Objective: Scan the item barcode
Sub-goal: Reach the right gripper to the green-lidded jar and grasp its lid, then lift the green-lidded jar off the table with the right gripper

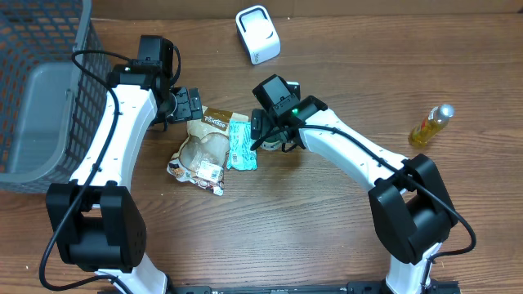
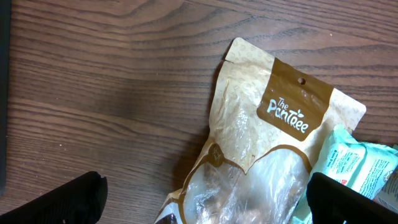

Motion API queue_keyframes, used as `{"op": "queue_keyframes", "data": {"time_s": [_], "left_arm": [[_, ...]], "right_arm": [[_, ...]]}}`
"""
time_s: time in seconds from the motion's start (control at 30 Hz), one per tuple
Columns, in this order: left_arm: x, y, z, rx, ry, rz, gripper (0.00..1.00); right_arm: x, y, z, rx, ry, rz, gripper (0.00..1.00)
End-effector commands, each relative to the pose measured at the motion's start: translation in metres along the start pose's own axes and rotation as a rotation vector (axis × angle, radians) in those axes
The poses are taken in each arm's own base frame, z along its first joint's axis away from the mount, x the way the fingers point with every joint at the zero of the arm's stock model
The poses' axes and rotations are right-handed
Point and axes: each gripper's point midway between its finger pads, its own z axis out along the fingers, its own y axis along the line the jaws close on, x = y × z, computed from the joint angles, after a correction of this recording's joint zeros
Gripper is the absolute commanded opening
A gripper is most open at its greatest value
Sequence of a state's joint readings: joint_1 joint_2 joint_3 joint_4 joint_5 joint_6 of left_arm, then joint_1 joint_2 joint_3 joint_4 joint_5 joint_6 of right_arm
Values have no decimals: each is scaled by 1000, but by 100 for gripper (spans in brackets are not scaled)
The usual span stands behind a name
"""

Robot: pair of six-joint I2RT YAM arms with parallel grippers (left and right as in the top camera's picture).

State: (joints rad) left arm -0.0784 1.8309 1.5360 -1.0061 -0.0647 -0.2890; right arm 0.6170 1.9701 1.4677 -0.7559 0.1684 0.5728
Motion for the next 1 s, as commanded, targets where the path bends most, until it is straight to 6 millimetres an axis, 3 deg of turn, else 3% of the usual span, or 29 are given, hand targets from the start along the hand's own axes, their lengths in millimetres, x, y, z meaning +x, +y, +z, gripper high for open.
{"op": "queue_keyframes", "data": {"time_s": [0.0,0.47,0.67,0.97], "left_arm": [[-5,0,-6,0,-20,-4,100],[-5,0,-6,1,-20,-4,100],[-5,0,-6,0,-20,-4,100],[-5,0,-6,0,-20,-4,100]], "right_arm": [[2,-2,-2,20,13,1,100],[14,-60,-16,144,138,49,100],[-2,-49,-27,74,79,-19,100],[-15,-40,-17,42,27,-9,100]]}}
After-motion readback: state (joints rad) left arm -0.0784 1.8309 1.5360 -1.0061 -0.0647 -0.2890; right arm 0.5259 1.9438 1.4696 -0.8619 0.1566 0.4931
